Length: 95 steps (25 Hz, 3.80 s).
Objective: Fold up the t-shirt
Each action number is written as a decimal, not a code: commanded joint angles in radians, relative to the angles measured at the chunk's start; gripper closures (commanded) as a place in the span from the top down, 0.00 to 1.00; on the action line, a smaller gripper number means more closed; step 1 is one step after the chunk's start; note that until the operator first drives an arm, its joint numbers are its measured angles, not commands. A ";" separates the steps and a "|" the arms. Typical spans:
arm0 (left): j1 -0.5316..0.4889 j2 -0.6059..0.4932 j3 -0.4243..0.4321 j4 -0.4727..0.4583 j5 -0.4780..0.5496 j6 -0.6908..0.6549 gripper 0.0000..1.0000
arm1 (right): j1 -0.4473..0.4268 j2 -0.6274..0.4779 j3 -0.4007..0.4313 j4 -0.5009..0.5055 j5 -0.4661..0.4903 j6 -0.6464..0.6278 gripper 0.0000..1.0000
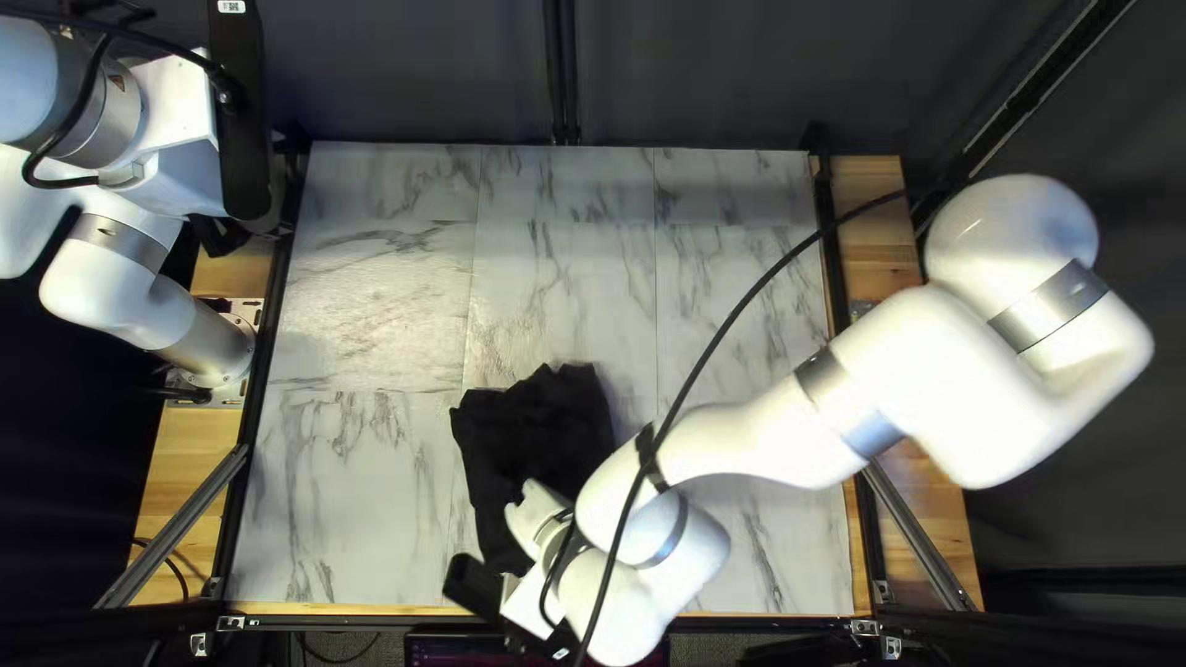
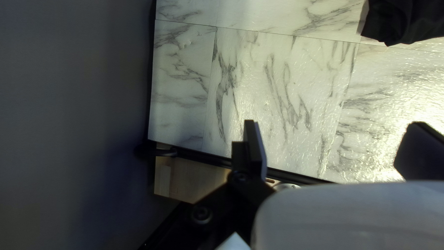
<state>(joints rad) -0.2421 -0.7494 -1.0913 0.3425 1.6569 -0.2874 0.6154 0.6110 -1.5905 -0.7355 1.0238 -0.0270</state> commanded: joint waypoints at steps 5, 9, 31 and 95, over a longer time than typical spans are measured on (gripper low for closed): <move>0.000 0.000 0.000 0.000 0.000 0.000 1.00 | -0.047 -0.136 0.164 0.040 -0.080 -0.065 1.00; 0.000 0.000 0.000 0.000 0.000 0.000 1.00 | -0.079 -0.306 0.325 0.065 -0.097 -0.067 1.00; 0.000 0.000 0.000 0.000 0.000 0.000 1.00 | -0.266 -0.300 0.385 0.472 -0.279 -0.057 1.00; 0.000 0.000 0.000 0.000 0.000 0.000 1.00 | -0.201 -0.308 0.337 0.270 -0.122 -0.495 1.00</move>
<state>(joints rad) -0.2421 -0.7494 -1.0913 0.3424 1.6569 -0.2874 0.4079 0.3328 -1.2917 -0.4694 0.9205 -0.5090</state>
